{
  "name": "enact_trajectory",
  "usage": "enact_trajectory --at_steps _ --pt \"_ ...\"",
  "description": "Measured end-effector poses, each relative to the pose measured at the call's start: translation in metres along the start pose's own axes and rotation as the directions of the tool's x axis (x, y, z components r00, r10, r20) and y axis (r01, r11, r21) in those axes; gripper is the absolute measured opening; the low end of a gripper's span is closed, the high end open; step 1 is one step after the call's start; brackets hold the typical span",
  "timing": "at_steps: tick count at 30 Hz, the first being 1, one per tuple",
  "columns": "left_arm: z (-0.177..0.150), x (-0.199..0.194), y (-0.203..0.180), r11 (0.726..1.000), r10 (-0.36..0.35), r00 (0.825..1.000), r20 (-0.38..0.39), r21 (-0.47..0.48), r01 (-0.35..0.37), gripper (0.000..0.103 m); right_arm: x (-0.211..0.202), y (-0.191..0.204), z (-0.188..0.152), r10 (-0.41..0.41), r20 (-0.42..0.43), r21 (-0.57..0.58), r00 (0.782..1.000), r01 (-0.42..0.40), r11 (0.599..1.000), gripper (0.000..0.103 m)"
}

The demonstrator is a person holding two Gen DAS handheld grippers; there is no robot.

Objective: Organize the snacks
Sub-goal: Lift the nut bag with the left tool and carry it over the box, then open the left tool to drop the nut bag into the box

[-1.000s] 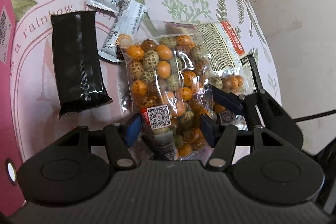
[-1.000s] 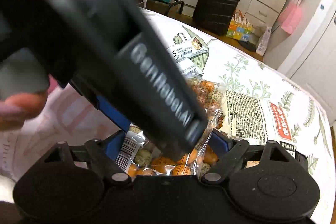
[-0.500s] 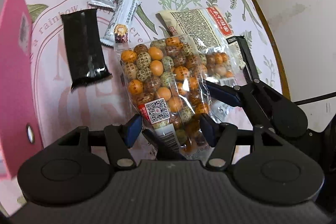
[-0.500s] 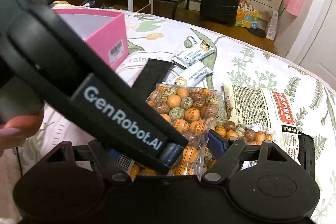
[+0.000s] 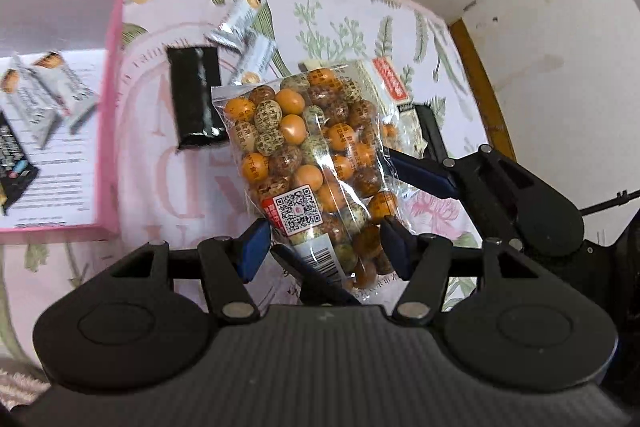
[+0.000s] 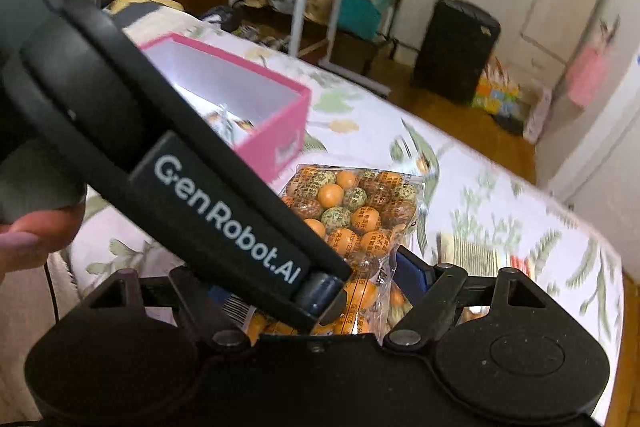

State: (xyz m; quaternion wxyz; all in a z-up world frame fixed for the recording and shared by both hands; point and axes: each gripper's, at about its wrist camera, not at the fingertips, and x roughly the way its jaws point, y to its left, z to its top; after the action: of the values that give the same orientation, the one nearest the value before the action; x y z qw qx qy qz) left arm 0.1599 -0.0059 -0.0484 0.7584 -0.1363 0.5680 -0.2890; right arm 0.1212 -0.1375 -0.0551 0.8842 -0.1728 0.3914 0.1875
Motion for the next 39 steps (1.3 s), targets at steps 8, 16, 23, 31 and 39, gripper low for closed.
enact_trajectory --at_steps 8,16,23,31,39 --pt "-0.011 -0.064 0.017 0.997 0.060 0.991 0.122 -0.050 -0.054 0.058 -0.009 0.035 0.035 0.058 0.090 -0.110 0.994 -0.048 0.993 0.083" --pt "-0.003 -0.111 0.078 0.971 0.197 0.953 0.229 -0.182 -0.157 0.059 0.029 0.080 0.086 0.219 0.201 -0.240 0.955 -0.169 0.956 0.081" --pt "0.016 -0.116 0.164 0.901 0.317 0.923 0.220 -0.372 -0.221 0.059 0.092 0.126 0.117 0.369 0.166 -0.383 0.914 -0.285 0.879 0.080" --pt "0.020 -0.097 0.216 0.842 0.365 0.917 0.161 -0.478 -0.251 0.061 0.147 0.134 0.140 0.446 0.065 -0.266 0.893 -0.415 0.870 0.082" --pt "0.019 -0.098 0.192 0.838 0.473 0.861 0.189 -0.398 -0.373 0.063 0.119 0.122 0.120 0.396 0.085 -0.214 0.915 -0.371 0.904 0.082"
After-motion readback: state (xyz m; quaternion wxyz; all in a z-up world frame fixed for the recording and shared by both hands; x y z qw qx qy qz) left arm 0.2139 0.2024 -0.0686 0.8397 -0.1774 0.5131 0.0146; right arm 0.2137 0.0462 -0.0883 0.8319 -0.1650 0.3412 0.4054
